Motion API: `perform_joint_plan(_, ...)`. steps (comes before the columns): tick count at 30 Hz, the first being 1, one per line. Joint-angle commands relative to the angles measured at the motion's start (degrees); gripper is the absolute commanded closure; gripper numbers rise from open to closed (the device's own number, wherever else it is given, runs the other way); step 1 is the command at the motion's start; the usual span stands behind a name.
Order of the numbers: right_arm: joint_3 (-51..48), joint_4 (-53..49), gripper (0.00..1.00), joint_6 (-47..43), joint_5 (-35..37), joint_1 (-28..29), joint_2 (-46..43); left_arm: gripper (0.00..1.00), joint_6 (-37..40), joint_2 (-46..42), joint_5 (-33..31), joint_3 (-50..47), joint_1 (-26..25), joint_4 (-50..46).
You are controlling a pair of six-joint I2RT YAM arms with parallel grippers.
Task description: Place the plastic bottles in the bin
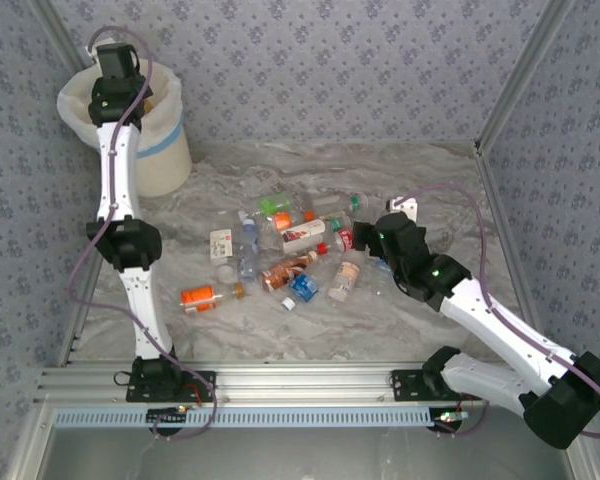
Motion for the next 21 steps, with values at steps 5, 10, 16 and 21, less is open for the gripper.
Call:
perform_joint_plan(5,1.1,-1.62,0.0,0.21,2.17,-0.35,0.06,1.0,-7.14,-3.44,16.17,2.41,0.51,-10.72)
perform_joint_plan(10,0.86,-0.91,0.0,0.18,2.22,-0.47,0.74,1.0,-7.87,-4.03,21.13,2.39,0.52,-13.12)
perform_joint_plan(16,1.27,-0.92,0.0,-0.17,1.76,-0.46,1.8,0.53,-7.02,-4.05,22.75,2.41,0.52,-13.36)
perform_joint_plan(21,1.37,-1.52,0.0,0.29,2.24,-0.52,1.6,0.16,-6.59,-4.6,23.19,2.97,0.59,-12.3)
